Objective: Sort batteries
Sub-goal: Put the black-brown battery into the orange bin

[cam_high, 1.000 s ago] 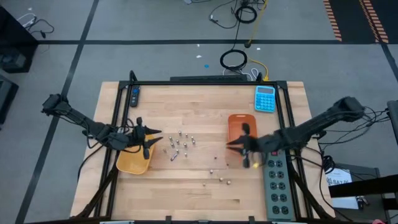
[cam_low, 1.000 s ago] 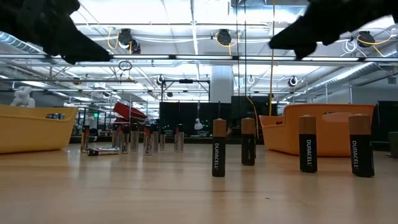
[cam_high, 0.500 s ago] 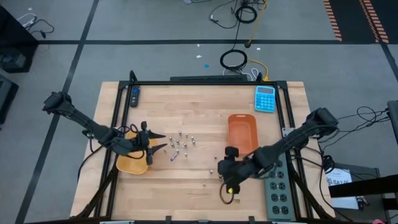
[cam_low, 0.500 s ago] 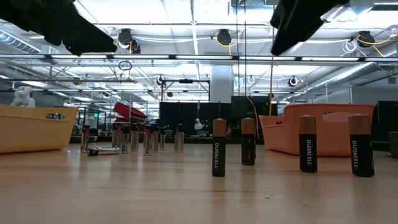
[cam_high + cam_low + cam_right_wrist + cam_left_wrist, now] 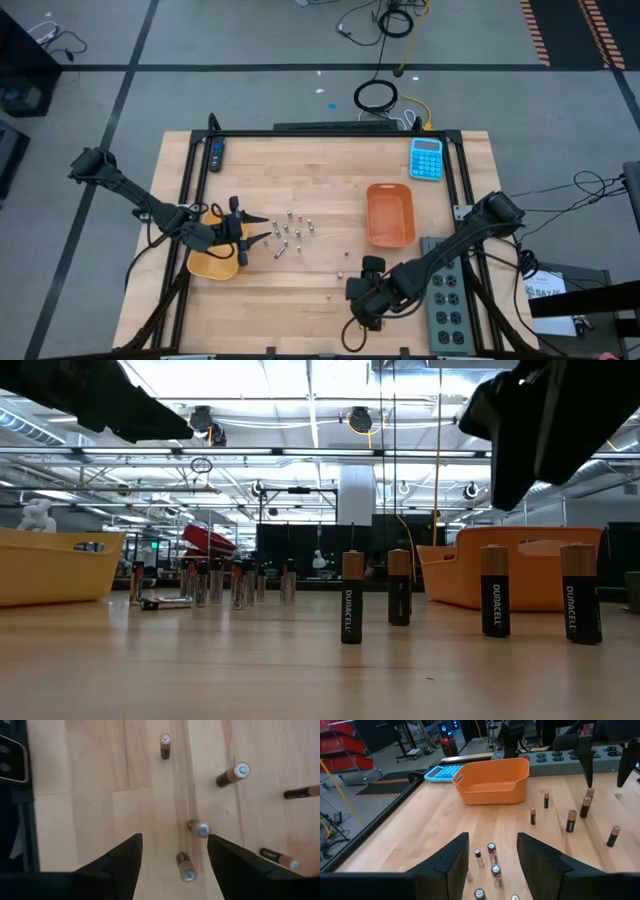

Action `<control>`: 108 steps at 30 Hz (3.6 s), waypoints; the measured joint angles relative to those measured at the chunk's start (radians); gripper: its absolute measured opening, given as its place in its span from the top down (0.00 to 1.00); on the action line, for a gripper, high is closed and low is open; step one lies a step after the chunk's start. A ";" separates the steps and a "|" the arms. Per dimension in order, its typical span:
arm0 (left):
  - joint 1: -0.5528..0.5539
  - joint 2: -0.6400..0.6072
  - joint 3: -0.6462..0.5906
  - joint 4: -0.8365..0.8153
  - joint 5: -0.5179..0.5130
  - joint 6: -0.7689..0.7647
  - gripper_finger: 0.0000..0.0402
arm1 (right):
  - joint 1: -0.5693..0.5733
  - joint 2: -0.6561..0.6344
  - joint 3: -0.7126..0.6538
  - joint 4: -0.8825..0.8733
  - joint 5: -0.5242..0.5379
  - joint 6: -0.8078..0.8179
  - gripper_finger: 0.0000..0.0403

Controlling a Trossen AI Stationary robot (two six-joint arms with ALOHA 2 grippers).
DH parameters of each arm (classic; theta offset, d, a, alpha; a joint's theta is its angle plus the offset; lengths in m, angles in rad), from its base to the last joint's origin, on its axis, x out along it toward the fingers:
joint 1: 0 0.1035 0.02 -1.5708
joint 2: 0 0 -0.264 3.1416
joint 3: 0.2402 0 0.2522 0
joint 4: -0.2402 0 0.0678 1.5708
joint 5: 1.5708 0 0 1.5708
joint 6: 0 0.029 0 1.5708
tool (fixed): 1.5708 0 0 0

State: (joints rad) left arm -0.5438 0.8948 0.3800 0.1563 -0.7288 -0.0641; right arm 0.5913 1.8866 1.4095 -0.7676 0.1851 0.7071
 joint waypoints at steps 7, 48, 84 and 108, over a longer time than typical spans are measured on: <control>0.000 0.000 -0.008 -0.011 -0.001 -0.005 0.56 | 0.007 0.021 0.000 -0.065 -0.013 0.015 0.47; 0.000 0.000 -0.009 -0.009 0.020 -0.006 0.56 | 0.010 0.098 -0.093 0.021 -0.078 0.100 0.71; 0.000 0.000 -0.009 -0.008 0.025 -0.007 0.56 | -0.036 0.164 -0.090 0.168 -0.060 -0.023 0.94; 0.042 0.000 -0.009 -0.011 0.045 -0.193 0.56 | -0.056 -0.288 -0.095 -0.588 0.366 0.353 0.94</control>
State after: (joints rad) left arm -0.5022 0.8944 0.3706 0.1450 -0.6841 -0.2568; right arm 0.5356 1.5987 1.3144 -1.3560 0.5512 1.0600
